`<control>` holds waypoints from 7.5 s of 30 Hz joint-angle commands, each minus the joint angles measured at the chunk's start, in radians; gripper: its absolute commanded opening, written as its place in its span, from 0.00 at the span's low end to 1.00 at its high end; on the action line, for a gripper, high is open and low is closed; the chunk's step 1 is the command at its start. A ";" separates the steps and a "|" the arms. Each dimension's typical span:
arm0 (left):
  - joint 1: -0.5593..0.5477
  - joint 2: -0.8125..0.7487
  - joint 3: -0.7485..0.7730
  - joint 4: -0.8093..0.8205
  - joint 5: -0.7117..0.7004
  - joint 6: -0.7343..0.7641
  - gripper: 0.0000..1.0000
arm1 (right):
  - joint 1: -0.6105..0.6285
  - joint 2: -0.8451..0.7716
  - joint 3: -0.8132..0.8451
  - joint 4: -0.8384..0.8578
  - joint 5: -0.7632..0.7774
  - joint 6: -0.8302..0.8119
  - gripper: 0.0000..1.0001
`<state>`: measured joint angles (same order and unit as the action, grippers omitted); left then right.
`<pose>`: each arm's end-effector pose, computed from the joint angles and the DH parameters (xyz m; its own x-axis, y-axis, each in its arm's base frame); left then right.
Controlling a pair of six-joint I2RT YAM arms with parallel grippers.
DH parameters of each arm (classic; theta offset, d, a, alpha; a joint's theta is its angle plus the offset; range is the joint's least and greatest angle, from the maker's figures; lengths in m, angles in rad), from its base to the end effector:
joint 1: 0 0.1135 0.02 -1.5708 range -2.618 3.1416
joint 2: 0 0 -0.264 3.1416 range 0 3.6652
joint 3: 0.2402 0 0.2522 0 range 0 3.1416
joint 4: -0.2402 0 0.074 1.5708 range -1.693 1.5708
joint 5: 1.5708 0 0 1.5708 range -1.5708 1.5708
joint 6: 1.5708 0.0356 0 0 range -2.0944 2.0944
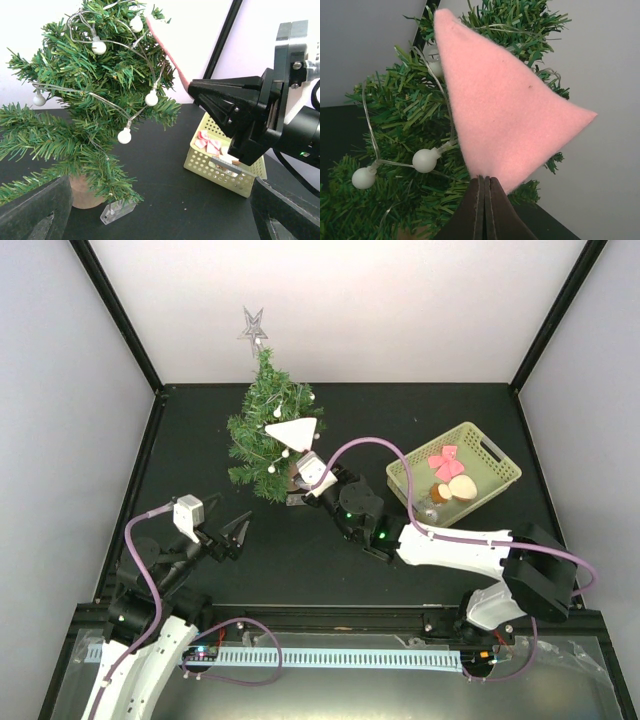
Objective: Decorate the small christmas tree
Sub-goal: Hang the decoration item on the Christmas tree.
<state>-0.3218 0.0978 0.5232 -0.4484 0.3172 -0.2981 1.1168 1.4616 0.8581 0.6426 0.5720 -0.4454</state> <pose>0.0567 -0.0306 0.2925 -0.1960 -0.2288 -0.9535 0.5636 0.7695 -0.3005 0.1624 0.2889 0.2904 0.2388 -0.3366 -0.9109 -0.4605 0.7866 -0.4114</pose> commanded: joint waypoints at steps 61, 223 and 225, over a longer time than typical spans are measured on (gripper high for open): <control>-0.020 0.421 0.127 0.645 0.310 -0.324 0.55 | 0.269 -0.133 0.113 -0.115 0.035 0.572 0.01; -0.039 0.353 0.150 -0.029 0.626 0.686 0.02 | -0.051 -0.304 0.363 -0.834 -0.840 0.850 0.18; -0.039 0.345 0.148 -0.037 0.586 0.682 0.01 | -0.051 -0.331 0.348 -0.819 -0.740 0.870 0.24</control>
<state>-0.3550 0.4515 0.6777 -0.4908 0.9756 0.4164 1.0710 1.1893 1.2320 -0.2619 -0.4065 0.4160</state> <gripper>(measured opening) 0.019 0.194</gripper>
